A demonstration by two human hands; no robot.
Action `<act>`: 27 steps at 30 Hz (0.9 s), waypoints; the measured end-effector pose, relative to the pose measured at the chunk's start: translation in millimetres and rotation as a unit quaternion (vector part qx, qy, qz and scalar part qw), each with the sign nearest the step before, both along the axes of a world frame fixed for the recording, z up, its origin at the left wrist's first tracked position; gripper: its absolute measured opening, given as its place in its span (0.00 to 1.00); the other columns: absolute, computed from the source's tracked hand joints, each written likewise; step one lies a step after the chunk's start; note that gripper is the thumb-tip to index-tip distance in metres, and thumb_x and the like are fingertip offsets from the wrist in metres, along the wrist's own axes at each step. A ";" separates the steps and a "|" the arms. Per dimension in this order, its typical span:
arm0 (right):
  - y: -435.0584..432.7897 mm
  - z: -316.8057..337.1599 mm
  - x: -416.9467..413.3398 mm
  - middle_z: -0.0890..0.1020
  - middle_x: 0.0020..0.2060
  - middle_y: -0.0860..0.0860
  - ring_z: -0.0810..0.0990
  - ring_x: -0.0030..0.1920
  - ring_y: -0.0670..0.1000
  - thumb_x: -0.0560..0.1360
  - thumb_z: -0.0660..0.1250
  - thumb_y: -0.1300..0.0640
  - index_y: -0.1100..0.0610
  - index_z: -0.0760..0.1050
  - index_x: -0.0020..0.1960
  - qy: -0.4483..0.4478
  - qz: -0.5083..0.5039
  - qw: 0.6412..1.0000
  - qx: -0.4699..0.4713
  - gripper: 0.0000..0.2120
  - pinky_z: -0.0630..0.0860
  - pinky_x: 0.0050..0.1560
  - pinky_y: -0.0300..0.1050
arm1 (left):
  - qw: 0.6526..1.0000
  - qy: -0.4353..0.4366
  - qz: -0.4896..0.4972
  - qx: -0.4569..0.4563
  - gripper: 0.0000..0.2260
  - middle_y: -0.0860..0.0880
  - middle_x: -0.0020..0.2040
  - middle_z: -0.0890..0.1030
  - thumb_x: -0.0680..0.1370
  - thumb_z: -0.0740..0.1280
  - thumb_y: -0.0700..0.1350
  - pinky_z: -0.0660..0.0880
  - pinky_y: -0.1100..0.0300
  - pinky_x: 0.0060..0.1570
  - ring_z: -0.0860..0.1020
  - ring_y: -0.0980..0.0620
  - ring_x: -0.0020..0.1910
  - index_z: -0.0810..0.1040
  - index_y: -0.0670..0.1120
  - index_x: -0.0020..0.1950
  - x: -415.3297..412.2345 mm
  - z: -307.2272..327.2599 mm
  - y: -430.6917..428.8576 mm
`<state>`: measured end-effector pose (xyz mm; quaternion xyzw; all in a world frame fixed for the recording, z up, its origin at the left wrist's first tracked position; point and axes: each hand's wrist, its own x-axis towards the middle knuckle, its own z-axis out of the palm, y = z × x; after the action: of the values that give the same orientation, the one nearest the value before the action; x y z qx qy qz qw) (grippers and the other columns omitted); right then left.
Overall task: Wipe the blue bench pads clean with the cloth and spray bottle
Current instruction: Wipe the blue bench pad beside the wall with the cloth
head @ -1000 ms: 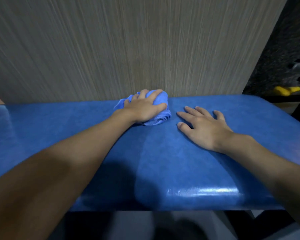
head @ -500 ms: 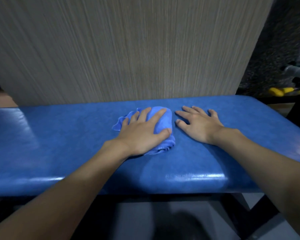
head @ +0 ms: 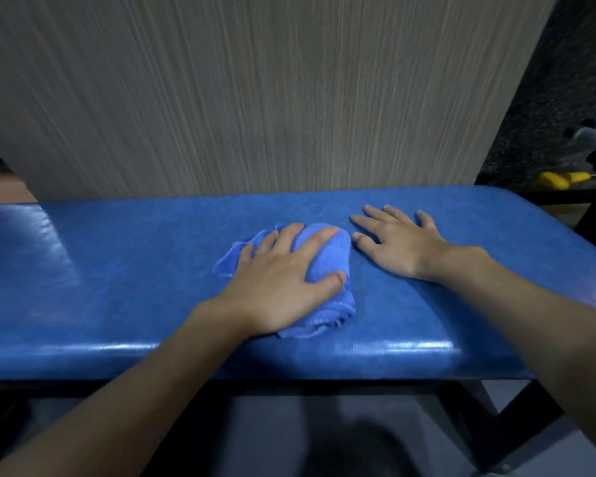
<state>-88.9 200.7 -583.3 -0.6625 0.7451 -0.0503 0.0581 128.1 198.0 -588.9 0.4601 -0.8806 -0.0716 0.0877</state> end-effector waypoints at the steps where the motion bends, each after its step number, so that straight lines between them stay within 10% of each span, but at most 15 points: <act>1: -0.9 -2.9 -0.2 0.51 0.80 0.42 0.47 0.80 0.48 0.81 0.46 0.37 0.40 0.54 0.78 0.004 0.001 1.000 -0.001 0.26 0.41 0.75 0.64 | 1.000 0.001 0.007 0.003 0.37 0.55 0.80 0.55 0.66 0.42 0.73 0.52 0.42 0.75 0.54 0.48 0.78 0.50 0.69 0.76 -3.8 2.0 -10.7; 14: -2.0 -6.6 -2.8 0.51 0.80 0.42 0.46 0.79 0.47 0.80 0.46 0.36 0.40 0.54 0.78 -0.004 0.005 1.000 -0.016 0.27 0.41 0.76 0.62 | 0.996 0.018 0.076 0.035 0.29 0.53 0.78 0.57 0.74 0.52 0.69 0.55 0.41 0.73 0.60 0.41 0.75 0.52 0.71 0.75 -52.2 7.9 -150.1; 27: 3.0 -2.8 0.1 0.54 0.79 0.43 0.49 0.79 0.48 0.81 0.48 0.37 0.40 0.56 0.78 -0.012 0.002 1.000 -0.016 0.26 0.43 0.75 0.63 | 1.000 -0.014 0.020 0.002 0.40 0.53 0.81 0.50 0.65 0.40 0.73 0.48 0.43 0.76 0.49 0.48 0.79 0.47 0.68 0.78 5.1 4.8 1.0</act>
<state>-88.9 203.7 -586.1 -0.6642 0.7421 -0.0705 0.0567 133.2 199.0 -584.1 0.4785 -0.8723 -0.0651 0.0764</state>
